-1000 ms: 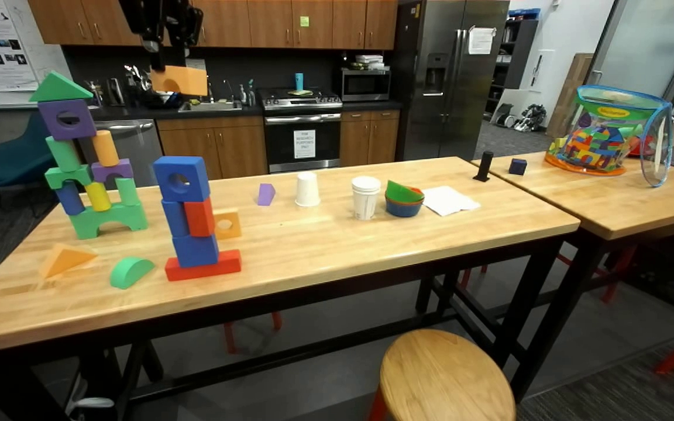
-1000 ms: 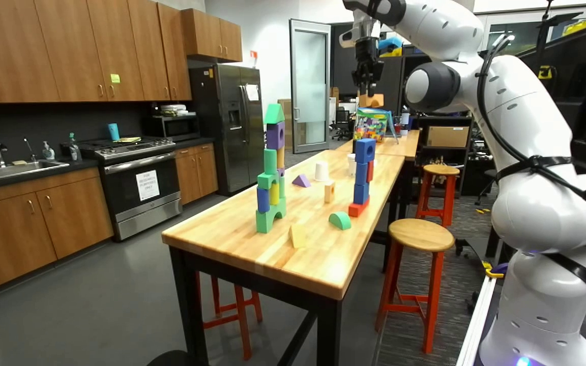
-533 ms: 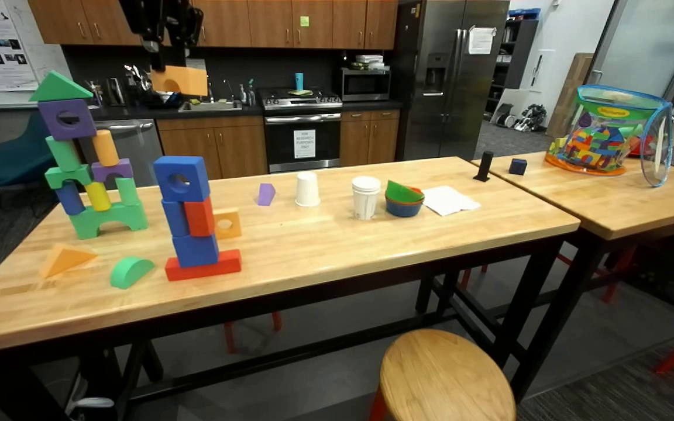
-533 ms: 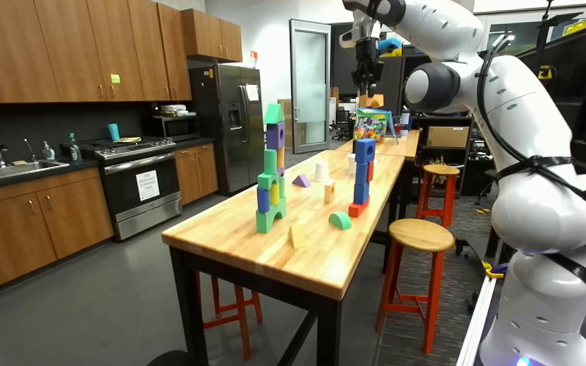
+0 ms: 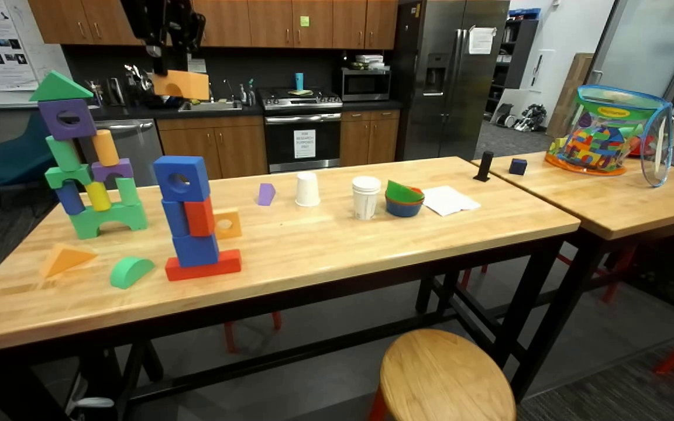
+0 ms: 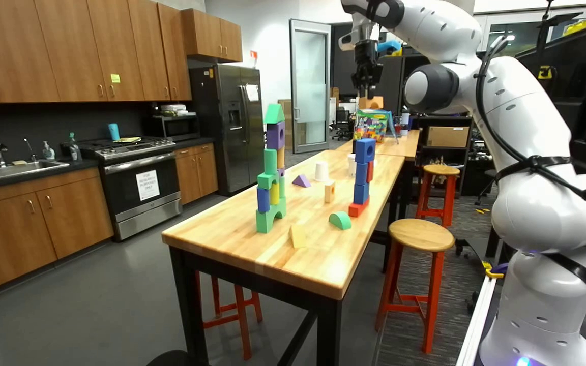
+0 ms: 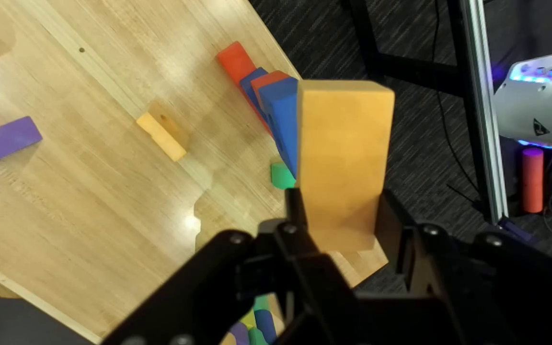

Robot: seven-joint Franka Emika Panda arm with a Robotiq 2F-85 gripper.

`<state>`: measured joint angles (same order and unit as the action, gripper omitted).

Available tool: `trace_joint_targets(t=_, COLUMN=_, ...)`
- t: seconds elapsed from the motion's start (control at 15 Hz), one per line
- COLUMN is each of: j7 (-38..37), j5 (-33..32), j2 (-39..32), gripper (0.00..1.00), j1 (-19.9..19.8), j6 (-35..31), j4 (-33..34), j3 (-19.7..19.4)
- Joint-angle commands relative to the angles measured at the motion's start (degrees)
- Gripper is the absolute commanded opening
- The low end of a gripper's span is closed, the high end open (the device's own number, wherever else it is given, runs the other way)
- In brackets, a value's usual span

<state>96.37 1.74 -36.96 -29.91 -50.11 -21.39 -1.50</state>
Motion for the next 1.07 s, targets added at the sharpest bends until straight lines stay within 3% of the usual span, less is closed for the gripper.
trace_joint_targets(t=0.0, j7=0.4, j5=0.2, j2=-0.7, gripper=0.15, j1=0.1, j6=0.6, j4=1.0, j3=-0.3)
trace_joint_targets(t=1.0, j7=3.4, j5=-1.0, j2=-1.5, gripper=0.15, j1=1.1, j6=1.6, j4=1.1, j3=-0.7)
